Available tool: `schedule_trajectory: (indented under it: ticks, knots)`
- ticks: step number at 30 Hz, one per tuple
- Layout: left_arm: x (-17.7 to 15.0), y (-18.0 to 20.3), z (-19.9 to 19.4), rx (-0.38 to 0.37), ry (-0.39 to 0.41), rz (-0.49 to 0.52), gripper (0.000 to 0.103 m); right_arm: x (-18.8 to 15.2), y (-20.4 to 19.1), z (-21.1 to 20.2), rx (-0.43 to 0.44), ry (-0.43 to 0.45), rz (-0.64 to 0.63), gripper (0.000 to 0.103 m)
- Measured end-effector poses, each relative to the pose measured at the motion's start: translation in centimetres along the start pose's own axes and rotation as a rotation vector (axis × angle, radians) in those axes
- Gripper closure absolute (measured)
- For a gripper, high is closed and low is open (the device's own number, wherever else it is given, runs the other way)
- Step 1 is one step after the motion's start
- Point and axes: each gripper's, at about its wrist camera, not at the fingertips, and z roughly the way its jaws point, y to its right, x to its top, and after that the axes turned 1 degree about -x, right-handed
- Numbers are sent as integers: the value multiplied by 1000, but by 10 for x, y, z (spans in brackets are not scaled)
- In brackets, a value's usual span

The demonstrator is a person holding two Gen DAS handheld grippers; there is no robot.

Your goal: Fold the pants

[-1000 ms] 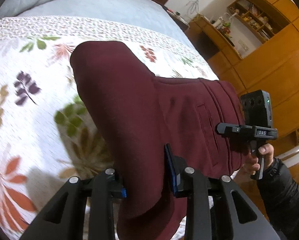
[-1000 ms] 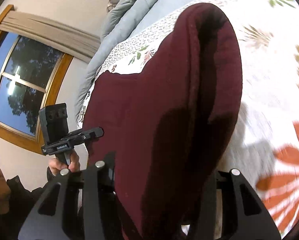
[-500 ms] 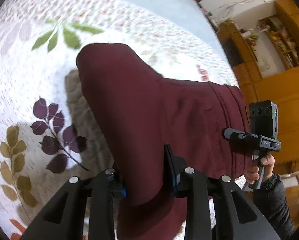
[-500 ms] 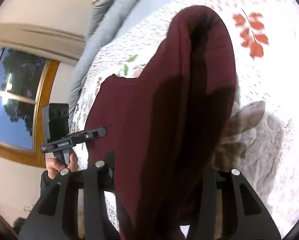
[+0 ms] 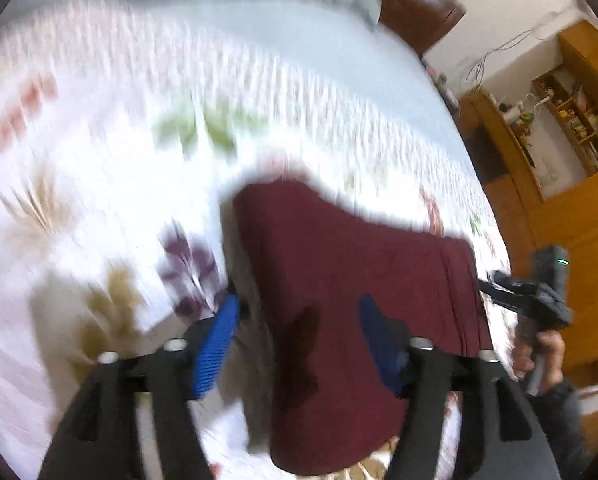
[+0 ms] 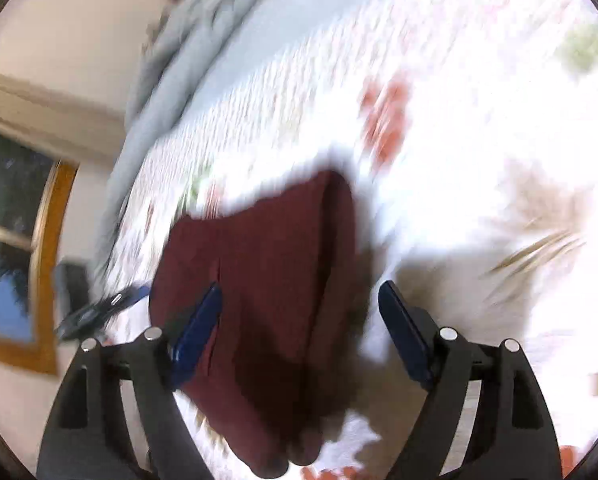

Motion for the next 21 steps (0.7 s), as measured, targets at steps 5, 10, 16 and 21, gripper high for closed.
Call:
schedule_trajectory:
  ticks: [5,10,16,21]
  knots:
    - [35,20,32,16,54,32,16,13,-55,13,128,-9,-100,29]
    - [36,-12,111,242,-146,-102,21,12,-26,79,76,-111,-1,62]
    - [16,4,52,122,-30,-49,23,-4,-36,33,195,-49,-9,45]
    - [-55,26,5,6,26,60,23,-71,-48,3,431,-71,-56,46]
